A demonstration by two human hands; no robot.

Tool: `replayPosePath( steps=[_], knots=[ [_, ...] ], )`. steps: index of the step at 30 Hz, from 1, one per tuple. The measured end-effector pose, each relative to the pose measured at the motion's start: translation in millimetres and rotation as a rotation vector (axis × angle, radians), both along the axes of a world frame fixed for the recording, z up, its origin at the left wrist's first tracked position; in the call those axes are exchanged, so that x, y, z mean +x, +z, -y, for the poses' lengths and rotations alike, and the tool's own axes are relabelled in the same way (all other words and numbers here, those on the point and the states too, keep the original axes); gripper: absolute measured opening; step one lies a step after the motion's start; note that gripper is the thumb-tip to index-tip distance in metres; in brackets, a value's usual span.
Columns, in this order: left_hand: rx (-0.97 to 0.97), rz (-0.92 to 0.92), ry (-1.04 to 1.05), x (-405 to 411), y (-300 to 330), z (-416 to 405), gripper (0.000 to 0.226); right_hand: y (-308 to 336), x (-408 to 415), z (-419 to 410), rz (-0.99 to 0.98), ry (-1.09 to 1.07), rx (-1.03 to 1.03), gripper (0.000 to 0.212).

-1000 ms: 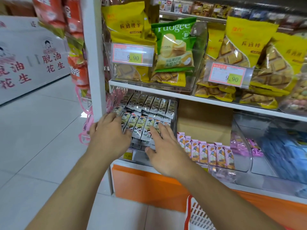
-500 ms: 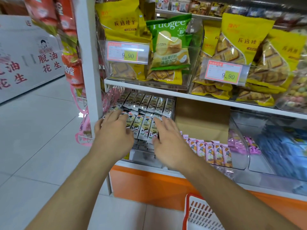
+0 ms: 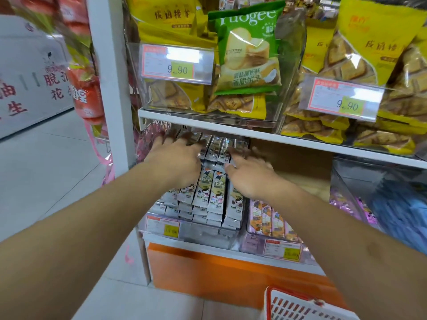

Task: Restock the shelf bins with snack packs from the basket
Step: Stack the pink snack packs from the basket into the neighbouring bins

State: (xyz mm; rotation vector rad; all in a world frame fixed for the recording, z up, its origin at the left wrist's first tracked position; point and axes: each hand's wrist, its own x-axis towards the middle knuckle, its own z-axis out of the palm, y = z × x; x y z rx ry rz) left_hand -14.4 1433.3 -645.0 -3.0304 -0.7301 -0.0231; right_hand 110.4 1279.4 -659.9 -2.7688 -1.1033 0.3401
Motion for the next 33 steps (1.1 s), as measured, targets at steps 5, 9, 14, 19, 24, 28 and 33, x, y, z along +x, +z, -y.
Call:
replayPosePath(
  steps=[5,9,14,19,24,28,33],
  knots=[
    [-0.065,-0.121,0.072,14,-8,-23,0.055,-4,-4,-11,0.010,-0.011,-0.024,0.064],
    [-0.122,-0.106,0.059,11,-15,-35,0.071,0,-14,-17,-0.053,-0.016,-0.056,0.065],
    [-0.140,-0.063,0.124,13,-15,-35,0.061,11,-21,-17,-0.053,0.021,-0.066,0.059],
    [-0.169,-0.047,0.126,12,-16,-33,0.061,0,-6,-16,-0.021,-0.018,-0.014,0.063],
    [-0.139,-0.035,0.108,11,-16,-29,0.061,-2,-2,-13,-0.017,-0.011,0.036,0.063],
    [-0.119,-0.014,0.086,5,-6,-19,0.057,-1,0,-7,-0.012,-0.016,0.089,0.062],
    [-0.081,0.081,0.005,-6,1,0,0.052,3,-12,21,0.026,-0.034,0.244,0.040]
  ],
)
